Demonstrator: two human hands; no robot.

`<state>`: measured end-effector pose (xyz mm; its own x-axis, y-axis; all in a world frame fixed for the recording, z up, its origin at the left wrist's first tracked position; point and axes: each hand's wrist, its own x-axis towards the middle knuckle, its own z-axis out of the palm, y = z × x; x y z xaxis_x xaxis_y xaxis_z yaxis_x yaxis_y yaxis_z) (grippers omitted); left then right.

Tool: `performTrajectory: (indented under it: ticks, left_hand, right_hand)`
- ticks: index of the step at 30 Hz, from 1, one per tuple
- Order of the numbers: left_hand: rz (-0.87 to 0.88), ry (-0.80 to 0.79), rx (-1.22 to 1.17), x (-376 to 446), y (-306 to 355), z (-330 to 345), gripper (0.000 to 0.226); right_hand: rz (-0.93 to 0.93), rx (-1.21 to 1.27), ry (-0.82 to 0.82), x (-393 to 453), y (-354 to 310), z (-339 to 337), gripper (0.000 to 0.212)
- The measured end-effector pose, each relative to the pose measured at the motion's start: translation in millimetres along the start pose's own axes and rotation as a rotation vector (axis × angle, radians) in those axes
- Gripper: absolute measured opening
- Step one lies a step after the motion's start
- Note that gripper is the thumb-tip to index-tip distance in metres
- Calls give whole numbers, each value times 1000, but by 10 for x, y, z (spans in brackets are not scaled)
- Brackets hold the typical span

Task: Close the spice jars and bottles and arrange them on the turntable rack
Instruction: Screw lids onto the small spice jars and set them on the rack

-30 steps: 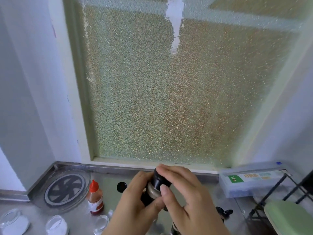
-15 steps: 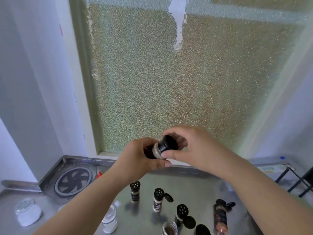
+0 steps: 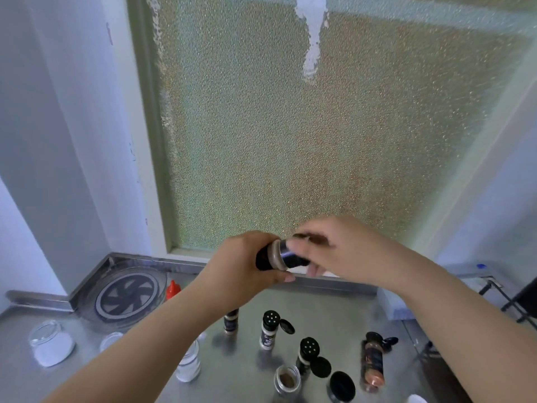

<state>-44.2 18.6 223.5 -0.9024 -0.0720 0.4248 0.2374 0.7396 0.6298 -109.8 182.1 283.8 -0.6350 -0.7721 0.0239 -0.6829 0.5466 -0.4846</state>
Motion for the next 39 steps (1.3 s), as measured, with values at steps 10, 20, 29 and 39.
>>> performTrajectory:
  ticks: [10, 20, 29, 39]
  left_hand:
    - [32, -44, -15, -45, 20, 61, 39]
    - [72, 25, -19, -134, -46, 48, 43]
    - [4, 19, -87, -245, -211, -50, 39]
    - [-277, 227, -220, -603, -897, -394, 35]
  right_hand:
    - [-22, -1, 125, -56, -39, 52, 51]
    - [-141, -144, 134, -31, -54, 206, 25]
    - [-150, -24, 107, 51, -71, 346, 29]
    - [-229, 48, 24, 581, -484, 1015, 81]
